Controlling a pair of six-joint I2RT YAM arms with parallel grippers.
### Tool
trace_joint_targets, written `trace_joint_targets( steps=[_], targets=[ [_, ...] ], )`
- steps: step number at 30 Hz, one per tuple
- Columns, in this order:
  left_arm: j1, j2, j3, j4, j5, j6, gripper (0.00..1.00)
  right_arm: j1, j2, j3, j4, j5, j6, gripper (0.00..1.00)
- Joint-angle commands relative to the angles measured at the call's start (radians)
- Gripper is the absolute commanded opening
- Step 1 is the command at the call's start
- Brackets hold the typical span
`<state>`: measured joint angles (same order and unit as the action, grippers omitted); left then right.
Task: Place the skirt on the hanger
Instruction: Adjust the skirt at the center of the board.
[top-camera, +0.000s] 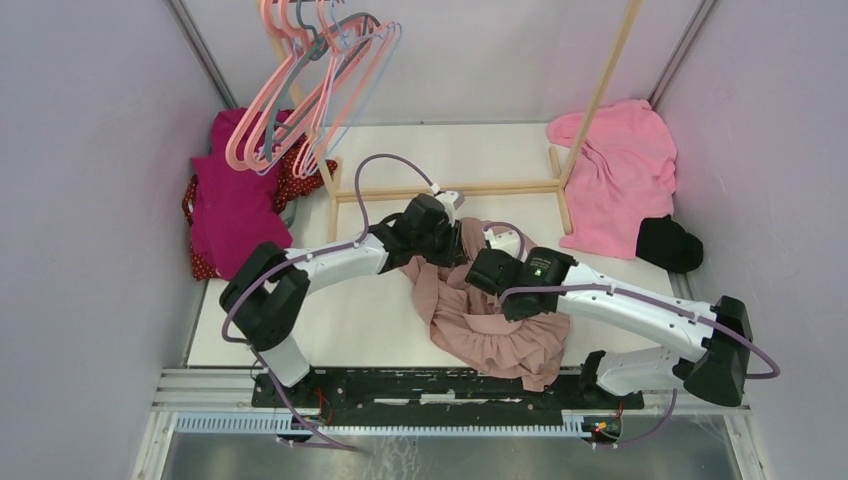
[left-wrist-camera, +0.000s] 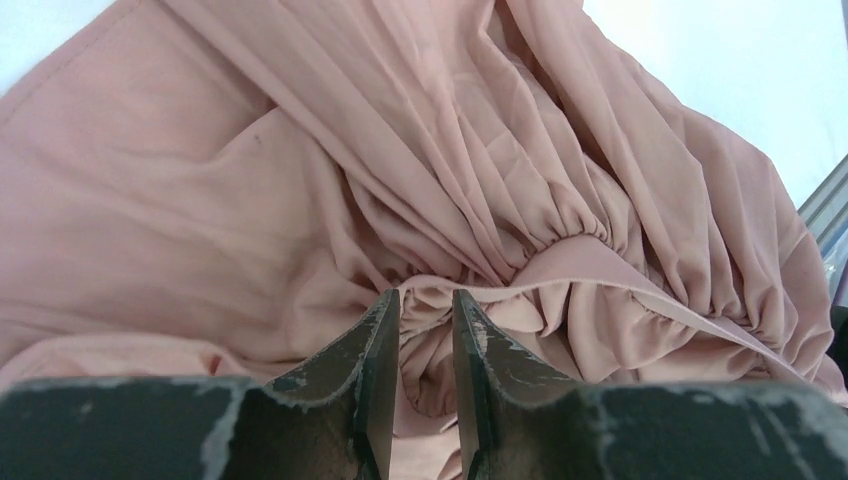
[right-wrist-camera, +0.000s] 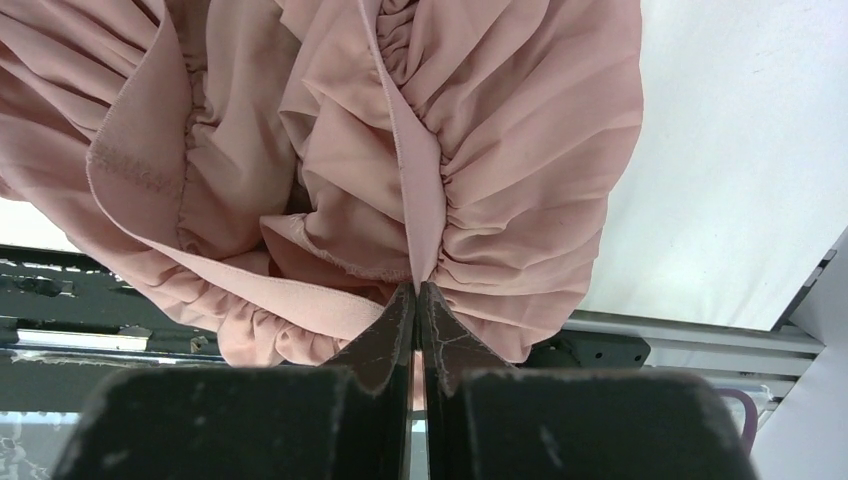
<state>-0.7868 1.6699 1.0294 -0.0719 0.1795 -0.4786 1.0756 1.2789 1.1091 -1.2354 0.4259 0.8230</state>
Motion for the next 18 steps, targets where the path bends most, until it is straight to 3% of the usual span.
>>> trace_joint_targets(
  steps=[1, 11, 18],
  targets=[
    [0.003, 0.049, 0.083, 0.033, 0.060, 0.120, 0.33, -0.018, -0.042, -0.020, 0.025, -0.008, -0.012, 0.06],
    [0.005, 0.097, 0.110, -0.005, 0.047, 0.176, 0.33, -0.045, -0.074, -0.044, 0.054, -0.043, -0.045, 0.06],
    [0.027, 0.055, 0.034, 0.036, 0.171, 0.222, 0.35, -0.055, -0.091, -0.053, 0.063, -0.060, -0.056, 0.06]
  ],
)
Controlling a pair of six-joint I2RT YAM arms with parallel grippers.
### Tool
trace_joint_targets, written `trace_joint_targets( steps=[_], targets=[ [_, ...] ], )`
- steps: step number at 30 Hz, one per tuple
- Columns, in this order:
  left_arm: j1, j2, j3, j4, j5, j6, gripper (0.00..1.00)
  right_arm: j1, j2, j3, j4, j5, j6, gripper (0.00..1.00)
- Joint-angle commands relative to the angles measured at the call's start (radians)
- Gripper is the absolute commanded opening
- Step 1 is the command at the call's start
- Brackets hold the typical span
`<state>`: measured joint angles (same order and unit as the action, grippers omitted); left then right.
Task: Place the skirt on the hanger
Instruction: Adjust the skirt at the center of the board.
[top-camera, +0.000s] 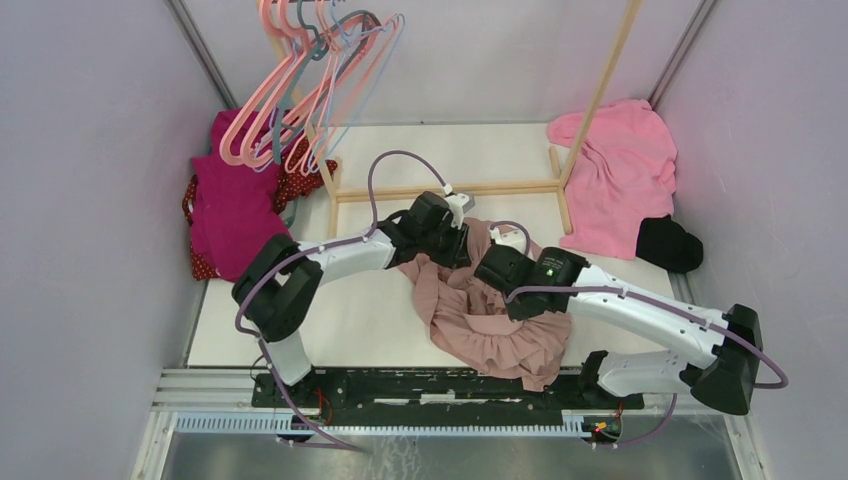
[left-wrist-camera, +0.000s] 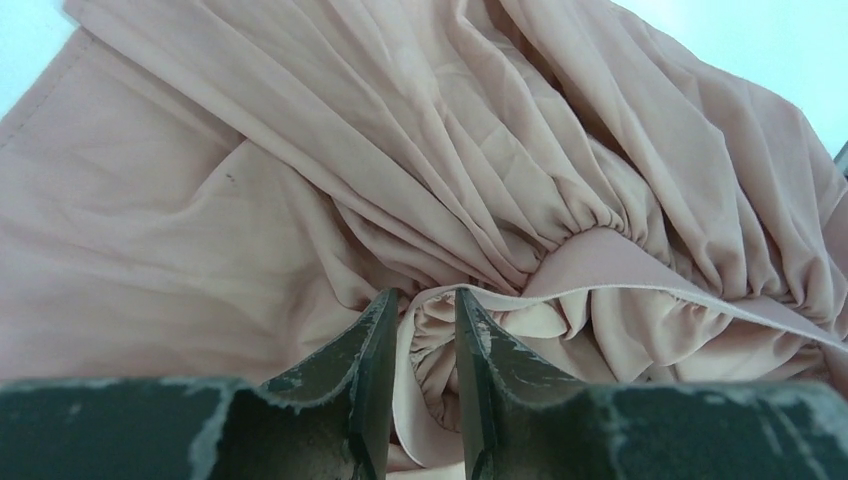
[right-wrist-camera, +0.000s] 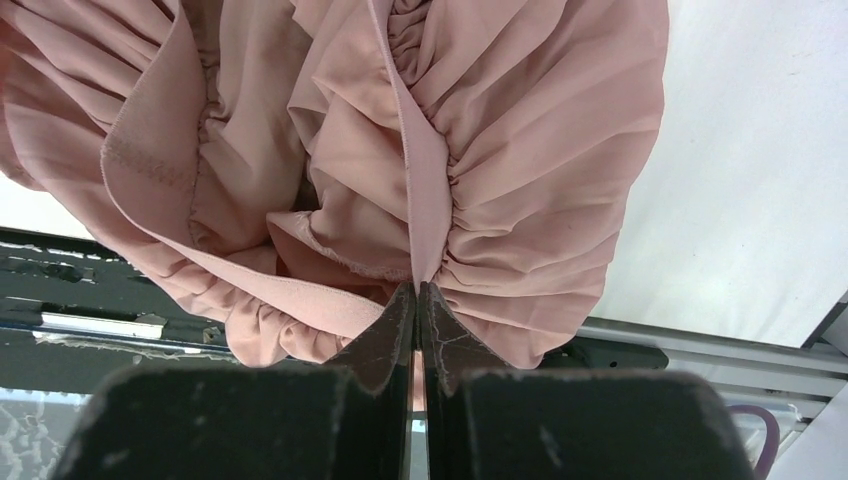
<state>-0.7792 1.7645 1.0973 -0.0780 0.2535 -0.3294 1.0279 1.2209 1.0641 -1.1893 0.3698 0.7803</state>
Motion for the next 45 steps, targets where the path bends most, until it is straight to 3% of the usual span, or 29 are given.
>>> trace_joint_targets(
  steps=[1, 8, 17, 19, 22, 25, 30, 36, 41, 45],
  targets=[
    [0.024, -0.049, -0.047, 0.049, 0.112, 0.074, 0.35, -0.009, -0.034, -0.009, 0.018, -0.005, -0.014, 0.06],
    [0.061, -0.058, -0.092, 0.057, 0.119, 0.089, 0.36, -0.010, -0.040, -0.010, 0.025, -0.015, -0.019, 0.06],
    [0.068, -0.050, -0.124, 0.124, 0.245, 0.057, 0.36, -0.014, -0.043, -0.010, 0.026, -0.021, -0.025, 0.07],
    [0.069, -0.066, -0.124, 0.114, 0.191, 0.036, 0.27, -0.014, -0.043, -0.004, 0.027, -0.022, -0.027, 0.06],
    [0.070, -0.108, -0.085, 0.020, 0.040, -0.001, 0.05, -0.018, -0.037, 0.017, 0.022, -0.018, -0.038, 0.05],
    [0.069, -0.184, -0.038, -0.058, -0.069, -0.028, 0.03, -0.030, -0.028, 0.061, 0.015, -0.010, -0.071, 0.01],
    [0.069, -0.283, 0.157, -0.263, -0.197, -0.032, 0.03, -0.092, -0.011, 0.176, 0.004, -0.006, -0.160, 0.01],
    [0.070, -0.242, 0.476, -0.491, -0.286, -0.012, 0.03, -0.198, 0.076, 0.417, -0.023, -0.005, -0.292, 0.01],
    [0.088, -0.182, 0.773, -0.642, -0.362, 0.009, 0.03, -0.350, 0.200, 0.714, -0.047, -0.044, -0.419, 0.01],
    [0.108, -0.123, 1.046, -0.751, -0.413, 0.028, 0.03, -0.441, 0.321, 1.057, -0.094, -0.050, -0.510, 0.01]
  ],
)
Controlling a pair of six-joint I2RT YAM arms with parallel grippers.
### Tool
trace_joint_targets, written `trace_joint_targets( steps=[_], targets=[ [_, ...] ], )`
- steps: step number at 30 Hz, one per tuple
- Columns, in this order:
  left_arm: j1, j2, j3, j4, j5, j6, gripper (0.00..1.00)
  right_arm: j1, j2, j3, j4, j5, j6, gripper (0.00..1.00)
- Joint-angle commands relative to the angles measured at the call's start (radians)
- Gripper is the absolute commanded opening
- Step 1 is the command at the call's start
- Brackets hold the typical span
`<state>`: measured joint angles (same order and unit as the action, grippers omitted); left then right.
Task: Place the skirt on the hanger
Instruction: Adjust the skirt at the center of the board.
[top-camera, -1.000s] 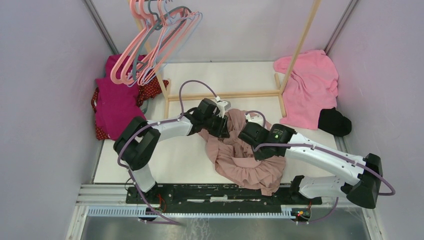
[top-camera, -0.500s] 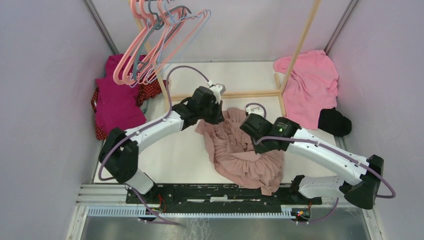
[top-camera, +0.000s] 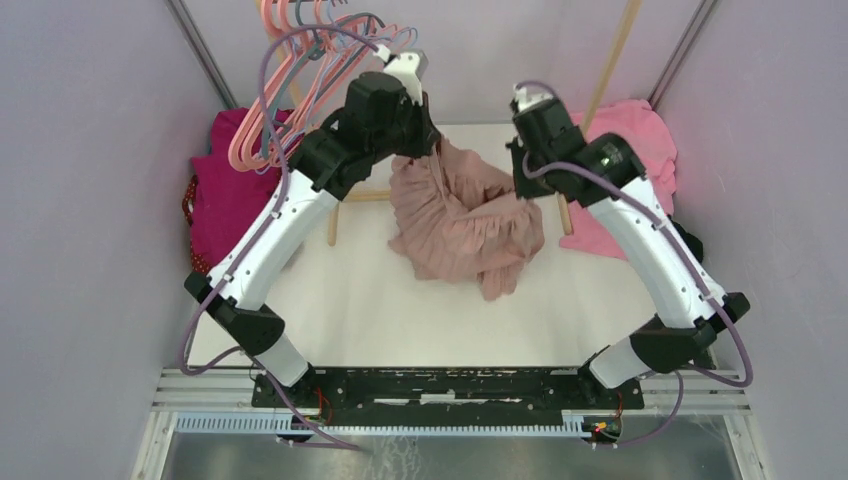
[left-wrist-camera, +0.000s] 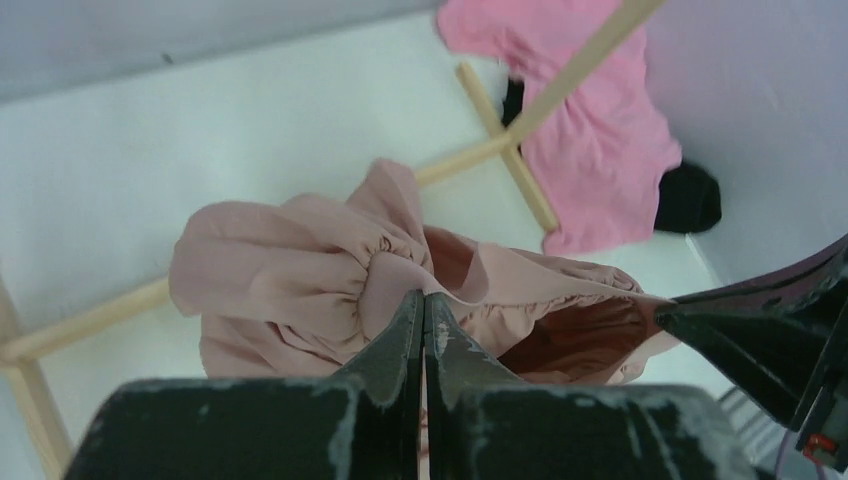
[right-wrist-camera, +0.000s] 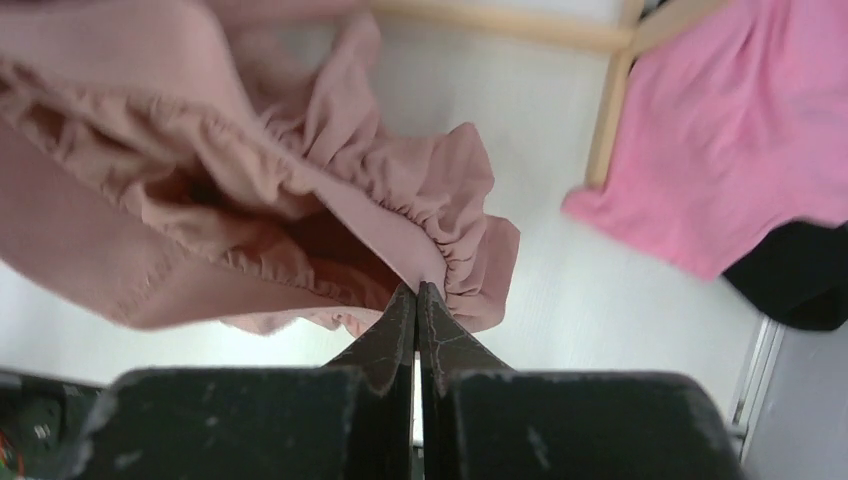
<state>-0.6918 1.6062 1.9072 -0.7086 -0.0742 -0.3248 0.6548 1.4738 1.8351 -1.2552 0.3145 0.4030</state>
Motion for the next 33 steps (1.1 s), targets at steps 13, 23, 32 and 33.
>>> trace_joint_targets(
  steps=[13, 23, 32, 33],
  targets=[
    [0.003, -0.399, -0.572, 0.225, -0.160, -0.129, 0.03, -0.108, -0.105, -0.254, 0.218, -0.087, -0.161, 0.01],
    [-0.208, -0.493, -1.001, 0.267, -0.322, -0.363, 0.18, -0.104, -0.242, -0.745, 0.366, -0.319, -0.024, 0.38],
    [-0.208, -0.541, -0.587, -0.071, -0.419, -0.286, 0.41, -0.105, -0.314, -0.521, 0.177, -0.279, -0.055, 0.69],
    [-0.208, -0.507, -0.493, -0.123, -0.437, -0.265, 0.43, -0.105, -0.312, -0.492, 0.165, -0.283, -0.055, 0.69]
  ],
)
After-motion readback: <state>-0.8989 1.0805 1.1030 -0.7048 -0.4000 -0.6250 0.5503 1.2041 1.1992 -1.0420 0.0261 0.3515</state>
